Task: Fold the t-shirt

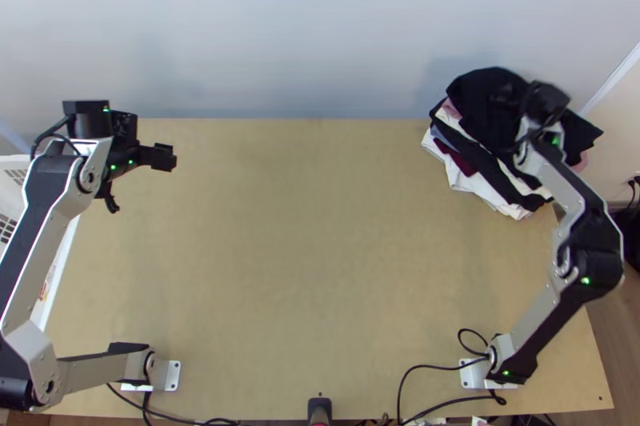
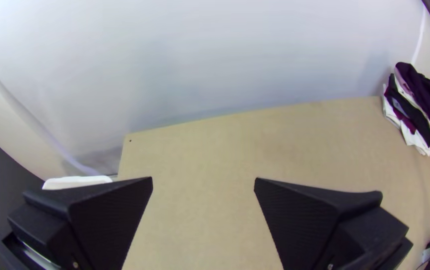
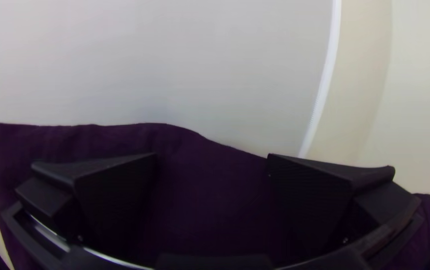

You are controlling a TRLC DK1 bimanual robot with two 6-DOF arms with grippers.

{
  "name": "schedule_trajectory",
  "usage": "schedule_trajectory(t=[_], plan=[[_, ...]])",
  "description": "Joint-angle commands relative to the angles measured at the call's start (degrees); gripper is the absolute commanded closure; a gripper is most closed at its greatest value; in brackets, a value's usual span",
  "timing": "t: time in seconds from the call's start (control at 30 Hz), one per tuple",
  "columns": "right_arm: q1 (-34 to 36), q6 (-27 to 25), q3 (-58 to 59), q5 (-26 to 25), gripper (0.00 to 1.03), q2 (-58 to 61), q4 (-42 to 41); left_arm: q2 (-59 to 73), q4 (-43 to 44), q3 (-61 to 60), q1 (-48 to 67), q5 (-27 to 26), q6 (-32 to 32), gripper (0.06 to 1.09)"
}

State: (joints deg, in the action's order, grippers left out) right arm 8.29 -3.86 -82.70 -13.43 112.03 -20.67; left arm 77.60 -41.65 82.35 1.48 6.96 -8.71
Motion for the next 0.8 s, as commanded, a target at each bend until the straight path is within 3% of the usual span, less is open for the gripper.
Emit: schedule_trajectory(t=[0.0, 0.5, 0.77], plan=[[-0.1, -3.9, 4.8, -1.6, 0.04, 1.4, 1.6, -2.8, -0.4, -2.1, -1.1, 0.4, 1.9, 0.1], [1.5, -6.8, 3.9, 0.3, 0.04, -34.4, 3.4, -14.8, 9.9, -3.4, -7.5, 5.0, 5.3, 0.1], [-2.6, -3.7, 16.4, 4.0, 0.04, -54.3, -1.5, -35.2, 25.8, -22.0, -9.1, 5.1, 5.8, 0.1]])
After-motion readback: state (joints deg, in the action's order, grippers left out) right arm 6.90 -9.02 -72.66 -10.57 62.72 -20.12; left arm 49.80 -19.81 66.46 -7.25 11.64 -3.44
